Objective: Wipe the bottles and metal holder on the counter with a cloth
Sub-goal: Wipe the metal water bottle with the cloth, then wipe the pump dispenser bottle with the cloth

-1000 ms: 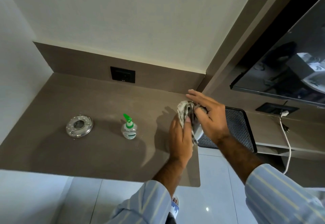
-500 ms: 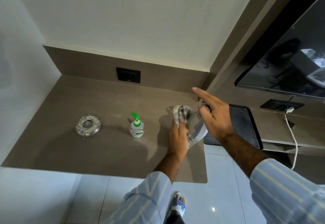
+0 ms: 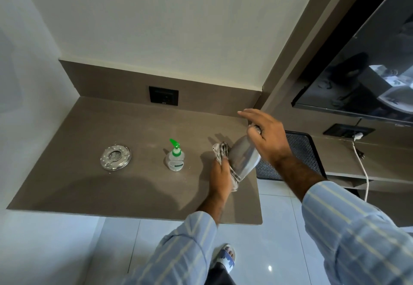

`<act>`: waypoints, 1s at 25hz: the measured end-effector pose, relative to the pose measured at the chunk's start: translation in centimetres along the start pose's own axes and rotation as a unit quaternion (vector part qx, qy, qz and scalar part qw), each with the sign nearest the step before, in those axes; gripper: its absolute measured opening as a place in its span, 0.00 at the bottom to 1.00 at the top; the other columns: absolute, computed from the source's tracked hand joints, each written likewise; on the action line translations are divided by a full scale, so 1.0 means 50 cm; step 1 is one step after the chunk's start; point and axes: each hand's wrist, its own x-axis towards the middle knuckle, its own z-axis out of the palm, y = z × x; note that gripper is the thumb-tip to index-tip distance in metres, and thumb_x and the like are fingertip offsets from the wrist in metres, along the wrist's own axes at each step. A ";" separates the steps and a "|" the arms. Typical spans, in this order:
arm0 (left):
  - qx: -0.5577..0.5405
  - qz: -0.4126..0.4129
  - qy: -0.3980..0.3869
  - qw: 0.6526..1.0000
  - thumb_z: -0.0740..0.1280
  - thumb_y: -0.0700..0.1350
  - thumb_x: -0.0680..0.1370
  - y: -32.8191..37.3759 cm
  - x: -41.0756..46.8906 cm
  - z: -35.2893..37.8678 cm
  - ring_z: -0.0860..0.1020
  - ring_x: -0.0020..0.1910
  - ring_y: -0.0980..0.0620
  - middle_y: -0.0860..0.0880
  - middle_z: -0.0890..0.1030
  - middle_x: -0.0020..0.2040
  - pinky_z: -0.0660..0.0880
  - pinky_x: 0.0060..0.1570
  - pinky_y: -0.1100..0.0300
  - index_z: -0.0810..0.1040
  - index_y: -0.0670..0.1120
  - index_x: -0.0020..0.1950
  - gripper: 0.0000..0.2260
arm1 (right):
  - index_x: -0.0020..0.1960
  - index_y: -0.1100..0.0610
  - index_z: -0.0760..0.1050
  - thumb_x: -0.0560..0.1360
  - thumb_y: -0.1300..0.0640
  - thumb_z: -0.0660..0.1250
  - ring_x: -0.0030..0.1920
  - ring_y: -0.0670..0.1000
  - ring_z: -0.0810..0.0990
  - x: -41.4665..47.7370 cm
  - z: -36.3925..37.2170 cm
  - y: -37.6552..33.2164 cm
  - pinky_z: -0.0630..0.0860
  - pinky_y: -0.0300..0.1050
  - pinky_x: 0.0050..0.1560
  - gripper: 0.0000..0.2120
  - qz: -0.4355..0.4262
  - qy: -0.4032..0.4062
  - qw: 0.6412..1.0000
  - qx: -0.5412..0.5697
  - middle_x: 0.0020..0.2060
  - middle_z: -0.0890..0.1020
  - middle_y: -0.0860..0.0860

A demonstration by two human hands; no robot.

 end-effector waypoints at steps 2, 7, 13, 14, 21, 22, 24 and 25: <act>0.018 -0.007 -0.028 0.999 0.61 0.45 0.85 0.016 0.012 -0.027 0.81 0.49 0.46 0.49 0.84 0.47 0.69 0.39 0.77 0.82 0.41 0.57 0.12 | 0.68 0.51 0.80 0.75 0.53 0.58 0.67 0.49 0.77 0.005 -0.004 -0.003 0.74 0.48 0.70 0.24 0.005 -0.022 1.000 -0.020 0.66 0.81 0.53; -0.095 -0.020 -0.003 0.995 0.63 0.53 0.81 0.142 0.006 -0.082 0.84 0.50 0.47 0.49 0.86 0.47 0.80 0.51 0.59 0.83 0.47 0.54 0.13 | 0.73 0.49 0.74 0.78 0.48 0.60 0.67 0.51 0.76 0.005 -0.021 -0.025 0.73 0.50 0.68 0.24 0.001 -0.104 0.991 -0.088 0.67 0.79 0.51; -0.183 0.011 0.030 0.983 0.67 0.59 0.75 0.269 0.010 -0.194 0.85 0.52 0.41 0.40 0.86 0.55 0.81 0.53 0.45 0.84 0.45 0.59 0.22 | 0.66 0.52 0.78 0.78 0.43 0.63 0.60 0.52 0.81 -0.010 -0.047 -0.014 0.78 0.50 0.60 0.21 0.024 -0.086 0.983 -0.160 0.62 0.83 0.51; -0.184 0.012 0.035 0.982 0.67 0.59 0.75 0.271 0.017 -0.217 0.85 0.49 0.42 0.40 0.87 0.53 0.82 0.48 0.47 0.84 0.46 0.59 0.21 | 0.66 0.52 0.78 0.78 0.42 0.64 0.59 0.52 0.81 -0.010 -0.044 -0.013 0.79 0.50 0.59 0.21 0.025 -0.081 0.983 -0.161 0.61 0.83 0.51; -0.119 0.031 0.114 0.986 0.64 0.58 0.77 0.225 0.061 -0.347 0.83 0.37 0.53 0.53 0.85 0.38 0.79 0.35 0.61 0.83 0.49 0.50 0.15 | 0.65 0.56 0.79 0.79 0.38 0.62 0.72 0.55 0.73 -0.012 -0.029 -0.056 0.64 0.53 0.77 0.25 -0.084 -0.018 0.971 -0.224 0.65 0.81 0.53; -0.079 0.034 0.126 0.988 0.63 0.59 0.77 0.212 0.069 -0.355 0.83 0.40 0.51 0.51 0.85 0.40 0.79 0.38 0.58 0.83 0.49 0.50 0.16 | 0.64 0.56 0.79 0.80 0.39 0.62 0.74 0.55 0.71 -0.010 -0.016 -0.070 0.60 0.50 0.79 0.24 -0.153 -0.001 0.965 -0.212 0.65 0.80 0.54; 0.042 0.078 0.135 0.987 0.61 0.59 0.78 0.182 0.076 -0.360 0.82 0.41 0.47 0.49 0.83 0.41 0.77 0.41 0.54 0.82 0.49 0.47 0.17 | 0.61 0.55 0.79 0.80 0.41 0.62 0.68 0.54 0.77 -0.021 0.049 -0.093 0.71 0.48 0.72 0.20 -0.204 -0.022 0.971 -0.119 0.61 0.81 0.54; 0.124 0.129 0.127 0.976 0.60 0.58 0.78 0.165 0.075 -0.356 0.82 0.44 0.45 0.47 0.84 0.45 0.77 0.43 0.52 0.82 0.48 0.51 0.17 | 0.61 0.54 0.79 0.80 0.42 0.63 0.61 0.53 0.81 -0.030 0.093 -0.105 0.78 0.50 0.65 0.18 -0.154 -0.070 0.983 -0.068 0.58 0.83 0.53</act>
